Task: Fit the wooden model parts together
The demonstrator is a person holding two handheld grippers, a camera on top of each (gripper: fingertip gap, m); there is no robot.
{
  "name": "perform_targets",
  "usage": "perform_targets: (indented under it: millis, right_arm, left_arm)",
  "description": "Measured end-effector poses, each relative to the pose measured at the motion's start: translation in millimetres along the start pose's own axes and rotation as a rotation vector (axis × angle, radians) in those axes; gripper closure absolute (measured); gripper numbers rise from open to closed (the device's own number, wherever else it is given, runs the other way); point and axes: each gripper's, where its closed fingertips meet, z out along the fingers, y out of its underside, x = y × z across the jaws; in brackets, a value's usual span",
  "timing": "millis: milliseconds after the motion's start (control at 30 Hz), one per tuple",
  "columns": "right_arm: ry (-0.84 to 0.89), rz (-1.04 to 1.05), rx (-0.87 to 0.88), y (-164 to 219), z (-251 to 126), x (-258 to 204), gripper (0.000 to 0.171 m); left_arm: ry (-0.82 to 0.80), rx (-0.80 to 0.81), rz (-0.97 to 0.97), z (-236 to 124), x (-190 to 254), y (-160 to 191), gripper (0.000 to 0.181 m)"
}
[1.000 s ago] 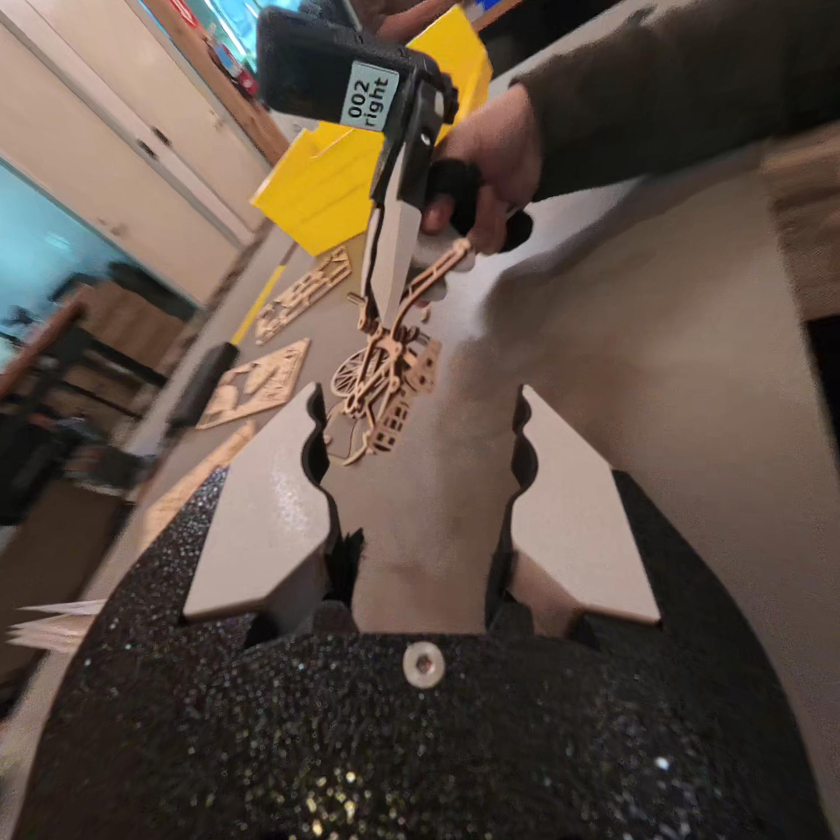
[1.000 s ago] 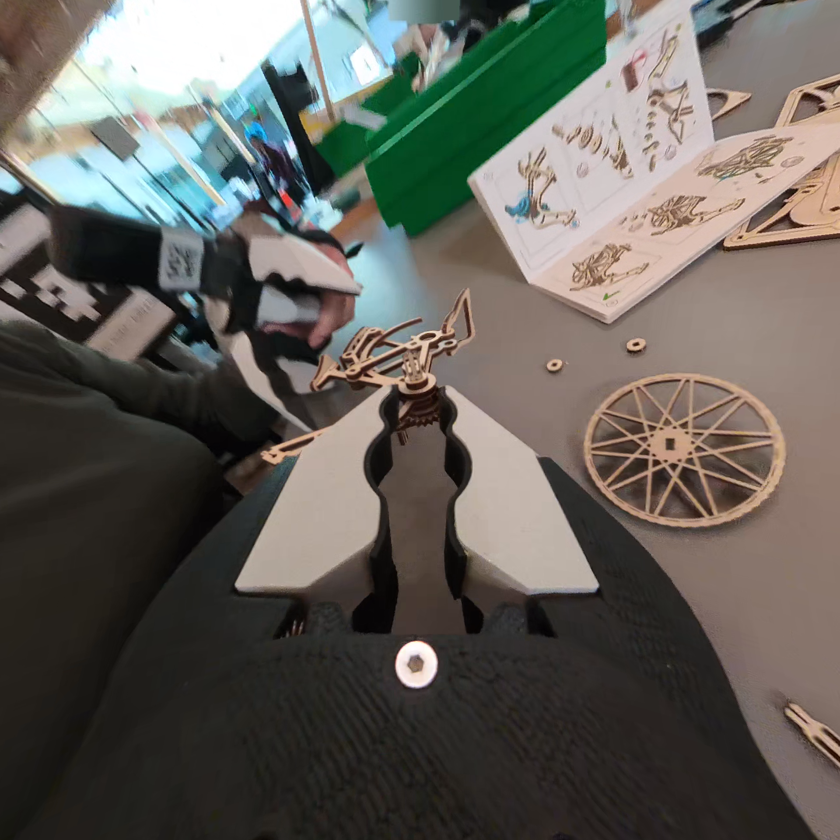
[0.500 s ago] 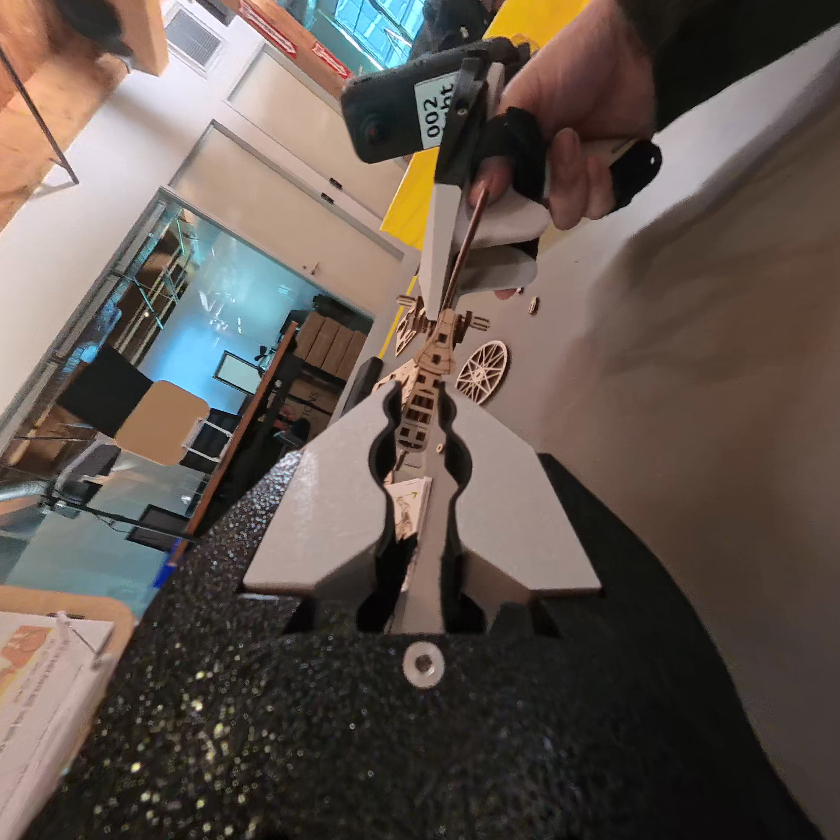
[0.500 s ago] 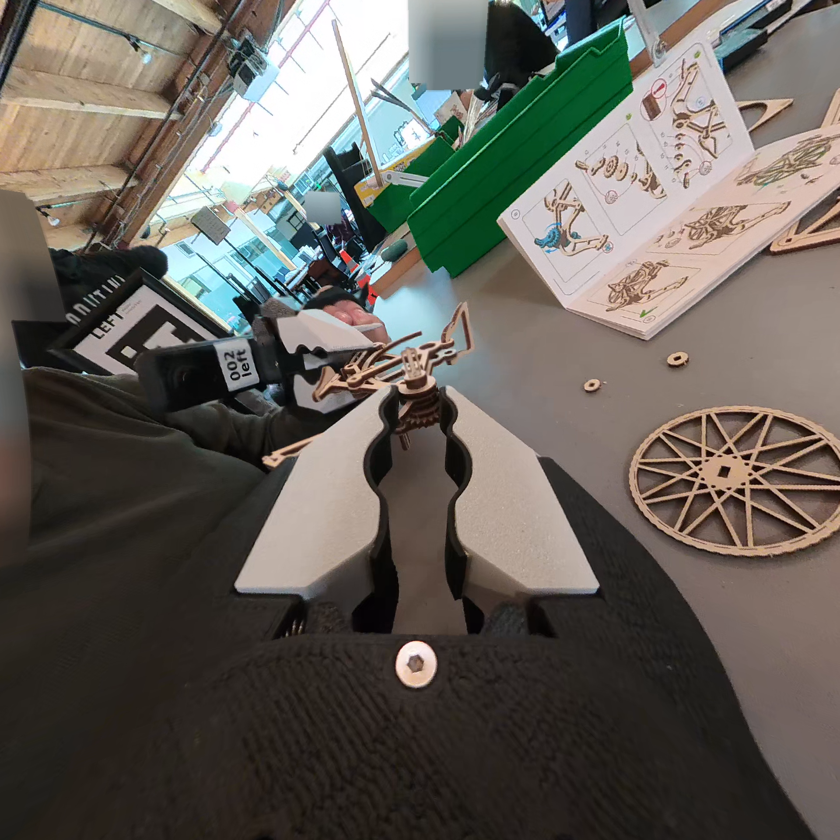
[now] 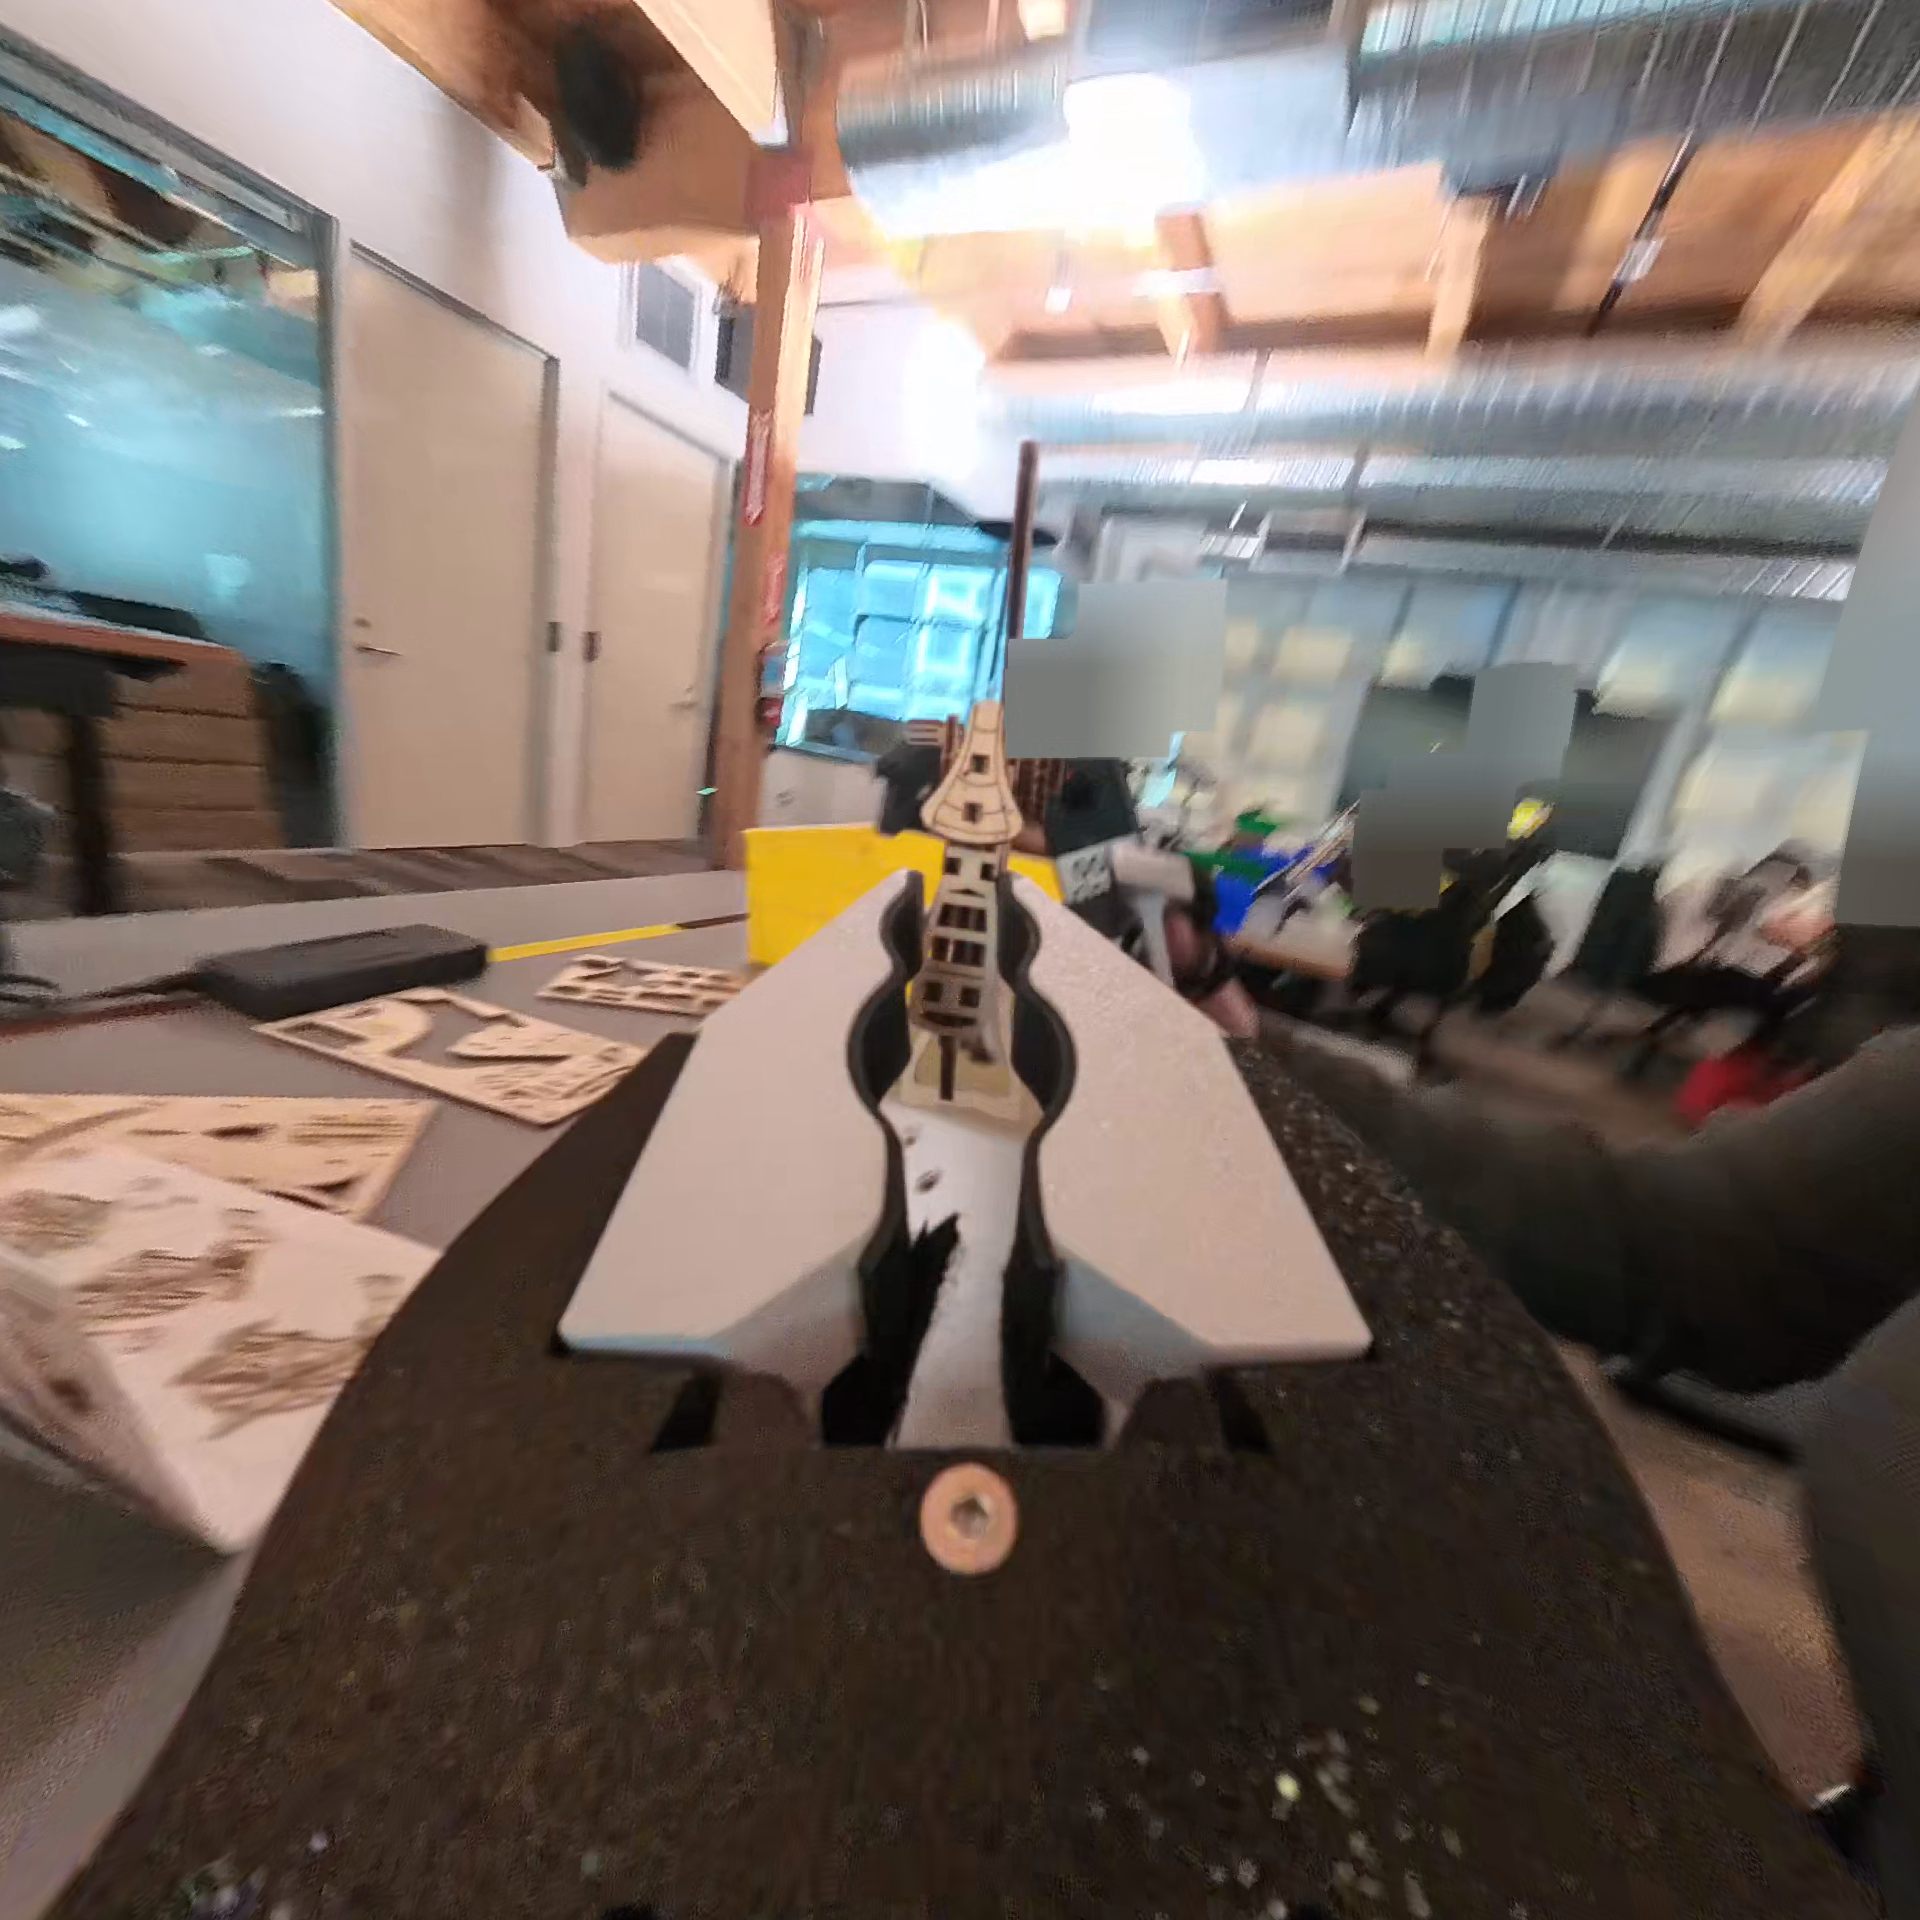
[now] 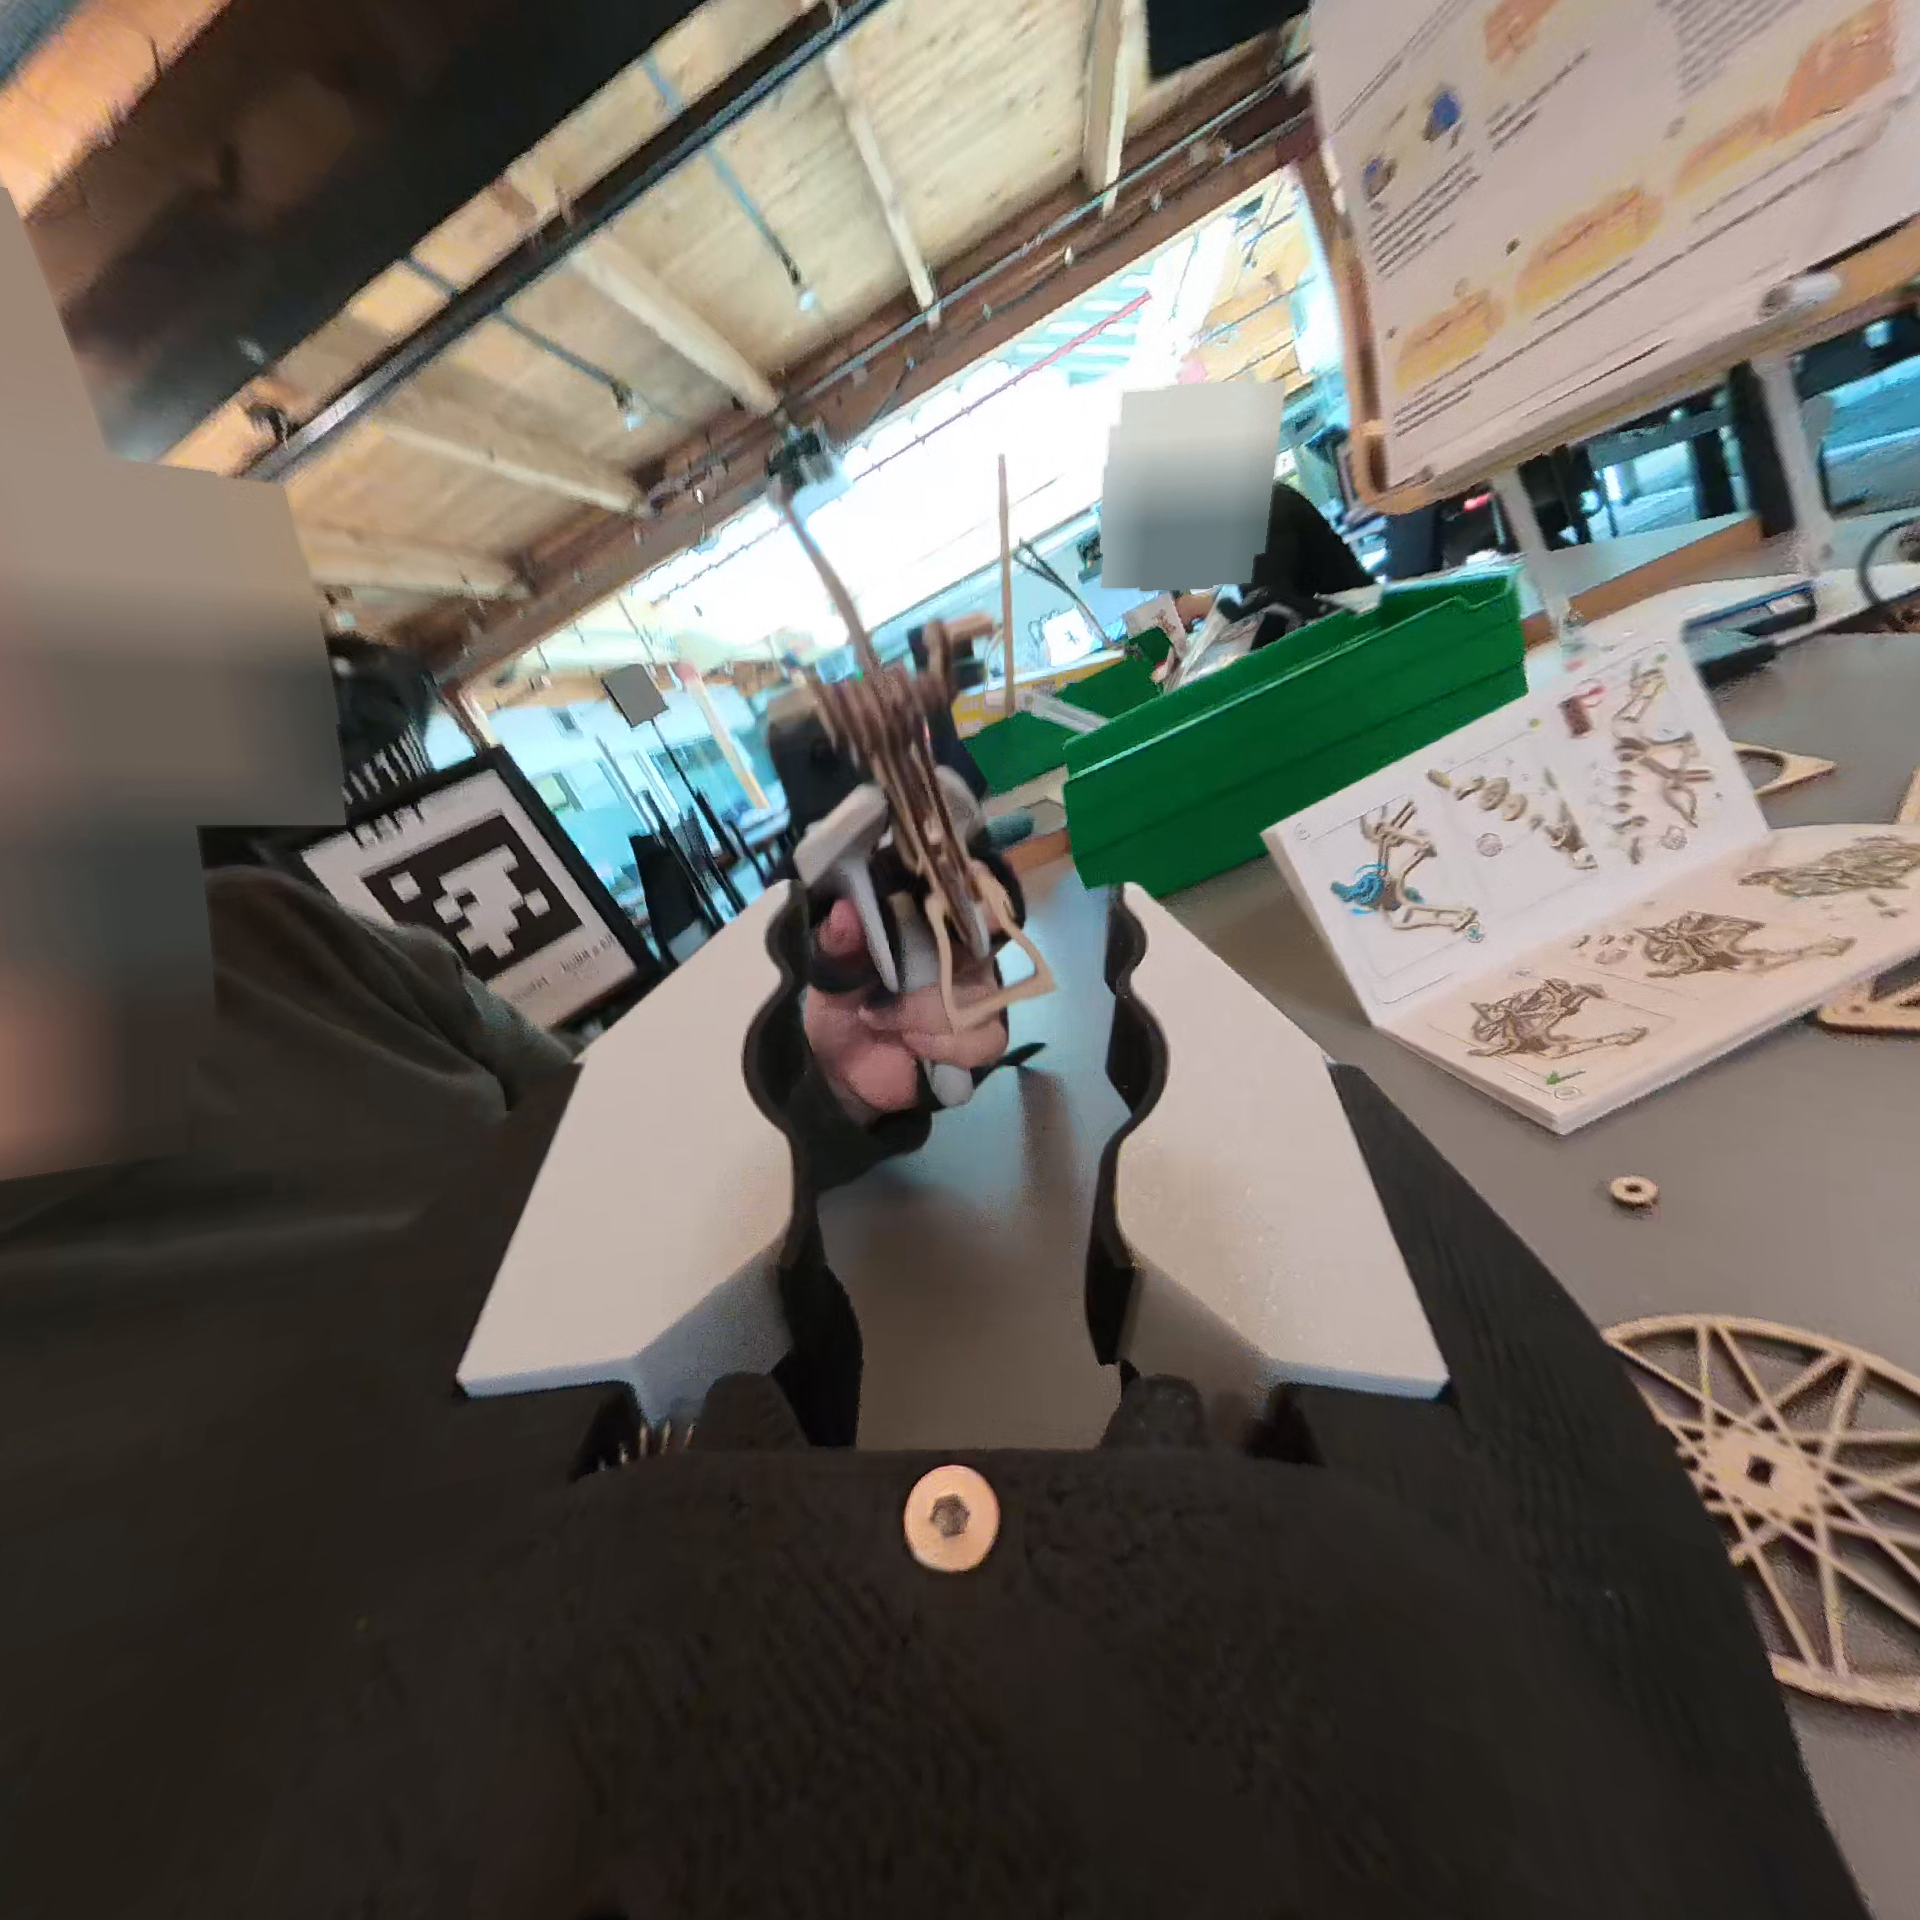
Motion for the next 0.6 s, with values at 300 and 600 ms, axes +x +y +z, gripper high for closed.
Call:
perform_targets:
  millis: [300,600]
  right_arm:
    - [-0.024,-0.155,-0.148,45,30,-15,0.148]
    - [0.173,-0.462,-0.154,31,17,2,0.149]
  left_arm:
    - [0.146,0.038,-0.234,8,14,10,0.171]
    - [0.028,0.010,-0.223,6,-4,13,0.136]
